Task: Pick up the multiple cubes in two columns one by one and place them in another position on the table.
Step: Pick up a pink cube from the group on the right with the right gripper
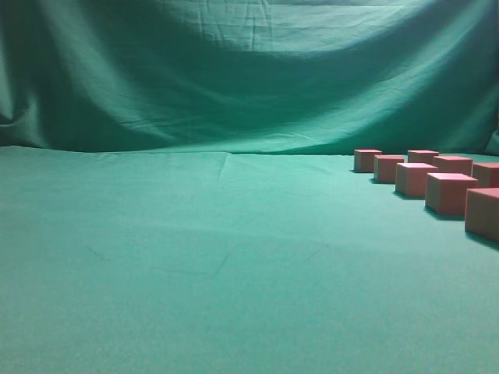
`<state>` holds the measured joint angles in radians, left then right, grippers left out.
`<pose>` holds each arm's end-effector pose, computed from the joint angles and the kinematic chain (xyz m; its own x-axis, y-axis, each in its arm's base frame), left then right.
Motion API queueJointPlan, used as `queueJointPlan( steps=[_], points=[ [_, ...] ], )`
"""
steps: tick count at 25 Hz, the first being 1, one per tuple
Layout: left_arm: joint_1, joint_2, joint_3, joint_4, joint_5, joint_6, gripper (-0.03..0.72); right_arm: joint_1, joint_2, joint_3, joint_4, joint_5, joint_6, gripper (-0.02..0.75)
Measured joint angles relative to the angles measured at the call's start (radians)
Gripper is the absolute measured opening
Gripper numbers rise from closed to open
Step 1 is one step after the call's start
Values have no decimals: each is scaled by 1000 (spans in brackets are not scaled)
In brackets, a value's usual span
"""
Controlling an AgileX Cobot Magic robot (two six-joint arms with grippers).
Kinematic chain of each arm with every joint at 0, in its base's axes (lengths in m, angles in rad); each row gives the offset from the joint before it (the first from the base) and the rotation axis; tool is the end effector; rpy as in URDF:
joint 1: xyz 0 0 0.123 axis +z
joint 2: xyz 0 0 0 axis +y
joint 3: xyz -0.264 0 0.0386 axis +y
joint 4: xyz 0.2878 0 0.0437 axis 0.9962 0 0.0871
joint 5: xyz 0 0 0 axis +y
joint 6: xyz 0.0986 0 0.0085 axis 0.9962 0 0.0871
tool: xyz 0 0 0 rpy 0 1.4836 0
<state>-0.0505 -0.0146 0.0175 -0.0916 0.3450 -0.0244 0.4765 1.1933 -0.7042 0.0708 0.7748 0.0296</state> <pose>0.1187 -0.0091 0.1751 -0.2634 -0.0972 -0.9598 0.0515 0.9921 -0.1146 0.2209 0.1195 0.1947 -0.8555 -0.3515 -0.3802 -0.4078 0.9099 0.0764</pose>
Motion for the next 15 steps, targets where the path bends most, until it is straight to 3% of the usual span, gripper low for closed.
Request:
queueJointPlan(
  steps=[8,9,10,15],
  points=[
    [0,0,0,0,0,0,0,32,191,-41,-28,-112,7,0],
    [0,0,0,0,0,0,0,32,210,-47,-34,-126,5,49],
    [0,0,0,0,0,0,0,32,227,-53,-39,-130,-6,49],
    [0,0,0,0,0,0,0,32,279,-62,-63,-161,-42,368]
  ],
)
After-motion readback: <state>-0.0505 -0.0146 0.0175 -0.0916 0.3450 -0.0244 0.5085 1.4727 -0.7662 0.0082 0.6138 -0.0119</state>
